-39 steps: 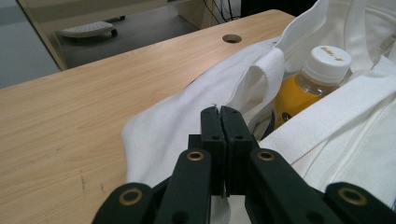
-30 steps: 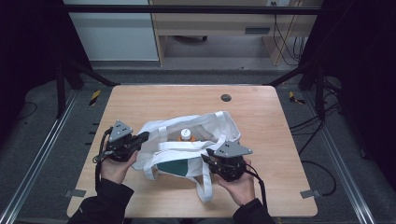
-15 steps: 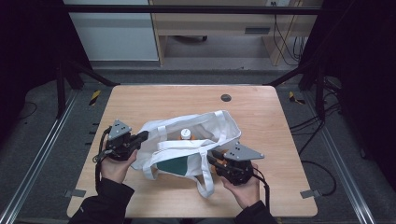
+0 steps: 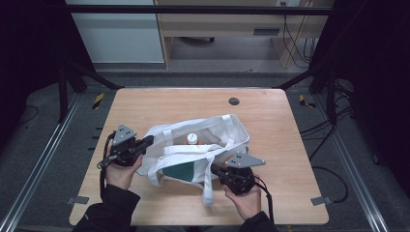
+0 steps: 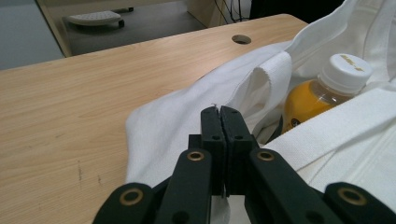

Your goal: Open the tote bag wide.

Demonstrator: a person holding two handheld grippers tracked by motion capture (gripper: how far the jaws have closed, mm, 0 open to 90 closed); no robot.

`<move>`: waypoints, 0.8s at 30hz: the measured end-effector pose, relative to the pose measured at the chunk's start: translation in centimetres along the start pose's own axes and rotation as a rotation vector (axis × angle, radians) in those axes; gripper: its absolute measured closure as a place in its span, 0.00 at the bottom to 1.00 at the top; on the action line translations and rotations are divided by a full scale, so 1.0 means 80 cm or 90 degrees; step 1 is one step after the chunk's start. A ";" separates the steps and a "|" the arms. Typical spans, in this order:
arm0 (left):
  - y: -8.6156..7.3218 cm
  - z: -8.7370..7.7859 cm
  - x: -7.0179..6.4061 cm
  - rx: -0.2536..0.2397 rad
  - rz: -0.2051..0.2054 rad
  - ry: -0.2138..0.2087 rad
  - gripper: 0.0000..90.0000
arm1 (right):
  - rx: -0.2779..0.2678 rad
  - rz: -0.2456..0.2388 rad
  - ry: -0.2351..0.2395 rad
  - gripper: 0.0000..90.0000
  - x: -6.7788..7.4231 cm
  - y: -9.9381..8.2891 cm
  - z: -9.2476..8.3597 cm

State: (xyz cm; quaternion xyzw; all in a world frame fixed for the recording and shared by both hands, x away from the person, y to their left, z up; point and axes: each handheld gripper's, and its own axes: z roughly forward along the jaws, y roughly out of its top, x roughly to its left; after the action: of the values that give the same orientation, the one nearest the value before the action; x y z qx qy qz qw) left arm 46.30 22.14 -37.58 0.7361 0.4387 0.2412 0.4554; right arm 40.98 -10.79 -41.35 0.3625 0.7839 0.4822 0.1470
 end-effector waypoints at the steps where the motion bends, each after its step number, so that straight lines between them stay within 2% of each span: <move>1: 0.001 0.001 0.001 0.001 -0.001 0.003 0.99 | 0.018 -0.002 -0.004 1.00 -0.001 -0.003 0.003; 2: 0.001 0.001 0.001 0.001 -0.001 0.003 0.99 | 0.018 -0.002 -0.004 1.00 -0.001 -0.003 0.003; 3: 0.002 0.004 0.004 0.004 -0.009 0.003 0.99 | 0.043 0.003 -0.006 1.00 -0.005 -0.009 0.006; 4: 0.002 0.004 0.004 0.004 -0.009 0.003 0.99 | 0.043 0.003 -0.006 1.00 -0.005 -0.009 0.006; 5: 0.002 0.006 0.004 0.004 -0.012 0.003 0.99 | 0.046 0.016 -0.004 1.00 -0.008 -0.014 0.004; 6: 0.001 0.007 0.004 0.002 -0.013 0.003 0.99 | 0.027 0.017 -0.007 1.00 -0.009 -0.013 -0.001; 7: 0.001 0.007 0.004 0.002 -0.013 0.003 0.99 | 0.027 0.017 -0.007 1.00 -0.009 -0.013 -0.001; 8: -0.001 0.005 0.003 0.001 -0.012 0.001 0.99 | -0.018 0.016 -0.010 1.00 -0.010 -0.008 -0.012; 9: -0.001 0.005 0.003 0.001 -0.012 0.001 0.99 | -0.018 0.016 -0.010 1.00 -0.010 -0.008 -0.012; 10: -0.001 0.004 0.002 0.000 -0.010 0.000 0.99 | -0.037 0.018 -0.007 0.95 -0.009 -0.005 -0.017; 11: -0.002 0.002 0.001 -0.002 -0.009 -0.002 0.99 | -0.058 0.025 -0.001 0.80 -0.006 0.000 -0.022; 12: -0.004 0.000 0.000 -0.006 -0.007 -0.002 0.99 | -0.064 0.027 0.001 0.75 -0.004 0.001 -0.022; 13: -0.004 0.000 0.000 -0.006 -0.007 -0.002 0.99 | -0.064 0.027 0.001 0.75 -0.004 0.001 -0.022; 14: -0.005 -0.001 -0.001 -0.008 -0.007 -0.002 0.99 | -0.069 0.035 0.004 0.68 0.000 0.002 -0.021; 19: -0.013 -0.003 0.001 -0.011 -0.011 0.001 0.99 | -0.072 0.050 0.015 0.62 0.008 0.005 -0.017; 22: -0.014 -0.004 0.001 -0.013 -0.011 0.000 0.99 | -0.084 0.059 0.023 0.58 0.015 0.009 -0.022; 23: -0.014 -0.004 0.001 -0.013 -0.011 0.000 0.99 | -0.084 0.059 0.023 0.58 0.015 0.009 -0.022; 24: -0.014 -0.004 0.000 -0.013 -0.009 0.000 0.99 | -0.074 0.062 0.009 0.58 0.017 0.010 -0.020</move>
State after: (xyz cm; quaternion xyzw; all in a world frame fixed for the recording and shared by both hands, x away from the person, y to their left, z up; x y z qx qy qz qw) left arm 45.57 22.53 -38.38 0.7282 0.4414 0.2424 0.4648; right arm 39.42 -10.66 -39.72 0.3875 0.7370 0.5361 0.1389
